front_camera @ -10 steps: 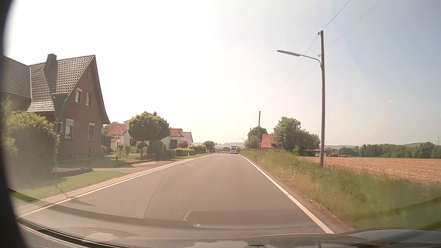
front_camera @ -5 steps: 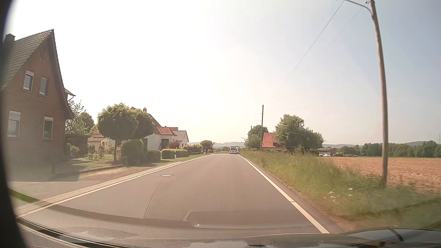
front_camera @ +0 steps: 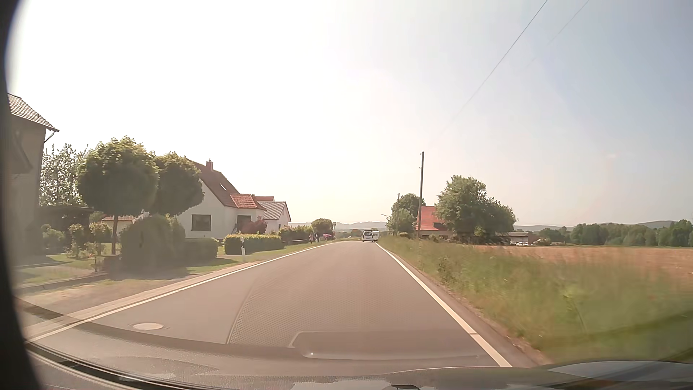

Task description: Follow the waypoints while adhering to traffic rules and regulations

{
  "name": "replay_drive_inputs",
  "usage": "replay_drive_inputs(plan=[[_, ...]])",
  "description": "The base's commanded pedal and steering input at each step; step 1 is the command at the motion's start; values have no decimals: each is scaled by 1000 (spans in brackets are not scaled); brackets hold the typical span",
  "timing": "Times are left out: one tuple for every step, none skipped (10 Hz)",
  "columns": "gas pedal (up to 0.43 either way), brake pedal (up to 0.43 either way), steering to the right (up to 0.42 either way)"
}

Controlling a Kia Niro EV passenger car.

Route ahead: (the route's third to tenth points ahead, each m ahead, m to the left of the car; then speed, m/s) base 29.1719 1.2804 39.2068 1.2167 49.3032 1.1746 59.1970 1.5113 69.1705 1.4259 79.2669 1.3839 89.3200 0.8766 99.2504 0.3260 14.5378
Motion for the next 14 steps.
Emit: replay_drive_inputs(plan=[[197, 0, -1], [197, 0, -1], [189, 0, -1], [177, 0, -1], [177, 0, -1], [169, 0, -1], [169, 0, -1], [169, 0, -1], [169, 0, -1], [169, 0, -1], [169, 0, -1], [169, 0, 0], [169, 0, 0], [169, 0, 0]])
